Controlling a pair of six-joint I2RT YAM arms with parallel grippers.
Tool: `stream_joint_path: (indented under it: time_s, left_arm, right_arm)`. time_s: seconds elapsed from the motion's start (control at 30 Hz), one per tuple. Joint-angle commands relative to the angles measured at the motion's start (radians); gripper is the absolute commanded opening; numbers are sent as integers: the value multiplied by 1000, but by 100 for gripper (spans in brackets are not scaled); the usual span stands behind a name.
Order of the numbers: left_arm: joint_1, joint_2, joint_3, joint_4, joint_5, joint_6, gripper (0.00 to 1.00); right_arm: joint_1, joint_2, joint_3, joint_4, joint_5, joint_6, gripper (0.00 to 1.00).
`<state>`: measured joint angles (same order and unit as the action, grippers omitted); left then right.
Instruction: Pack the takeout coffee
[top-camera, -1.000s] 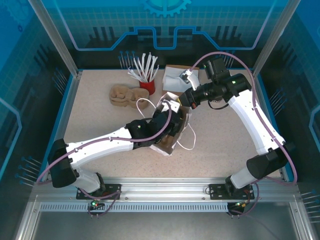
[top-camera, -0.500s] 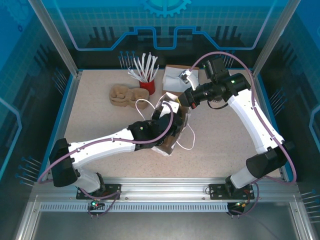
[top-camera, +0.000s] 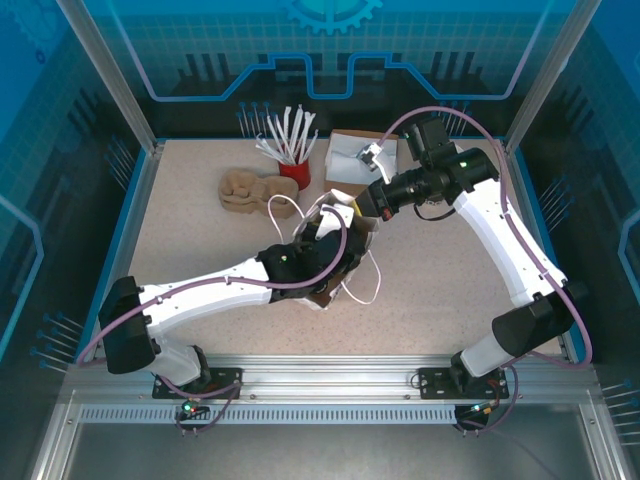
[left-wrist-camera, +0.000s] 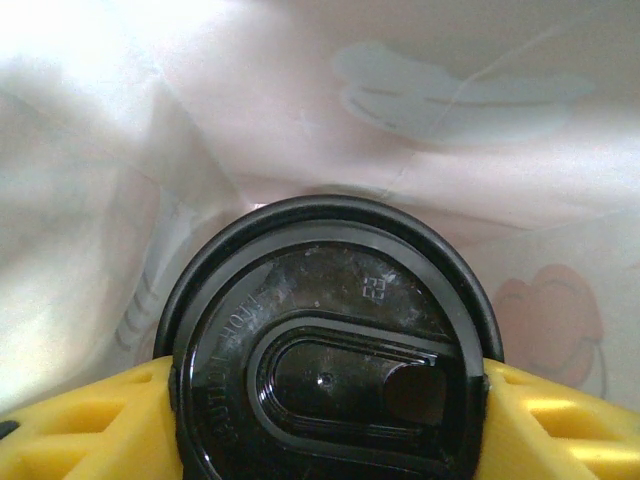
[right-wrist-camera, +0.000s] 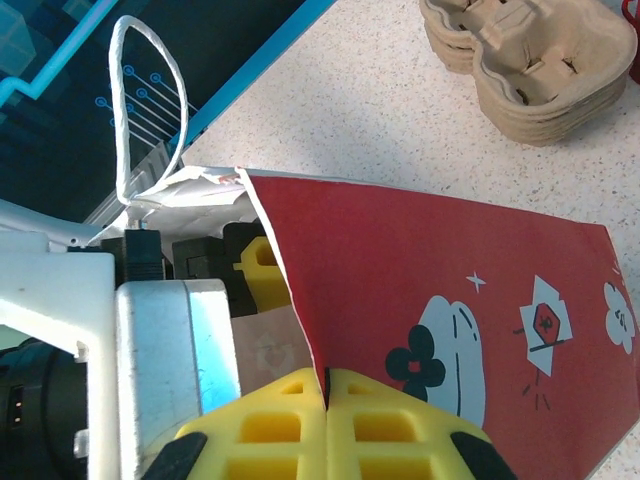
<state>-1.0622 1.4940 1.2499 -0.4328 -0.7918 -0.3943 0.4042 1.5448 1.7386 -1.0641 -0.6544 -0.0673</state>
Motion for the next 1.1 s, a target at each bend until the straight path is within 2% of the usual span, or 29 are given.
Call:
stream_joint_path:
  time_s: [0.0,1.07]
  left_arm:
    - [7,18,-12,41,-35,5,62]
    - [14,79,-52,80,-6,-30,62]
  right_arm:
    - [6,-11,-2,-19,-72,17,0]
    - [8,9,-34,-12,-166,30,0]
